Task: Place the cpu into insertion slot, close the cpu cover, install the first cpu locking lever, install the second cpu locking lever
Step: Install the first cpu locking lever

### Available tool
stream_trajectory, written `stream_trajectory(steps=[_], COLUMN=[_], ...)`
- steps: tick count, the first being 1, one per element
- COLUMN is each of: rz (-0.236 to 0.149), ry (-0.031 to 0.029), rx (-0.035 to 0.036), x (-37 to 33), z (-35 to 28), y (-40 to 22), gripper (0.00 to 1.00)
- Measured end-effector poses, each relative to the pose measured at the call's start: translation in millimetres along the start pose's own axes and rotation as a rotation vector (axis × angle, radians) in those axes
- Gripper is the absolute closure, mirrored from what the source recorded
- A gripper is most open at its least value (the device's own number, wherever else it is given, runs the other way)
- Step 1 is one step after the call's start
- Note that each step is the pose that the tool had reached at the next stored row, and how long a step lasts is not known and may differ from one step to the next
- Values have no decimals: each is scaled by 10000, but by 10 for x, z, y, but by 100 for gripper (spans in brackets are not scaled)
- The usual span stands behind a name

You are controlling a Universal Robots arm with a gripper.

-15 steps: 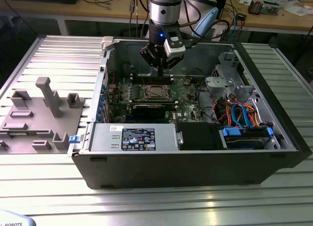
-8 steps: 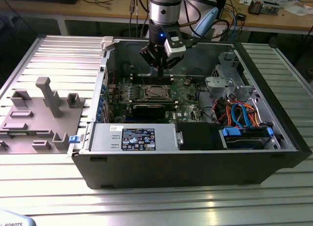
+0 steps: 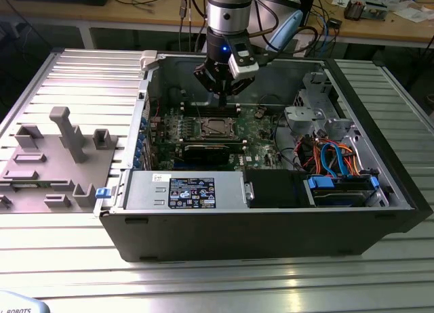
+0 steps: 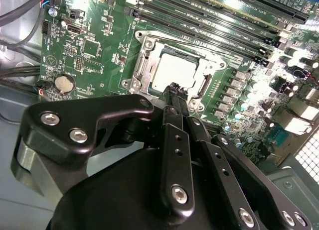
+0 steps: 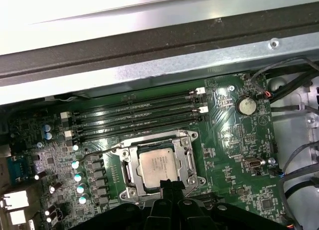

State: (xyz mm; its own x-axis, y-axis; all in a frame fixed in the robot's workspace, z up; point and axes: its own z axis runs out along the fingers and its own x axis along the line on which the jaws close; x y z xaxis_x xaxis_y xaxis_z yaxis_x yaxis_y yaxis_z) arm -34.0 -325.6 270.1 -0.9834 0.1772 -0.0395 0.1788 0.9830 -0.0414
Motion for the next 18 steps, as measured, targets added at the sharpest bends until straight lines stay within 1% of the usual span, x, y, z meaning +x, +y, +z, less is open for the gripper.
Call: stream_trajectory(steps=[18], rz=[-344], ry=[-14], rx=[-14], x=[0], z=[0], y=[0], gripper=[89])
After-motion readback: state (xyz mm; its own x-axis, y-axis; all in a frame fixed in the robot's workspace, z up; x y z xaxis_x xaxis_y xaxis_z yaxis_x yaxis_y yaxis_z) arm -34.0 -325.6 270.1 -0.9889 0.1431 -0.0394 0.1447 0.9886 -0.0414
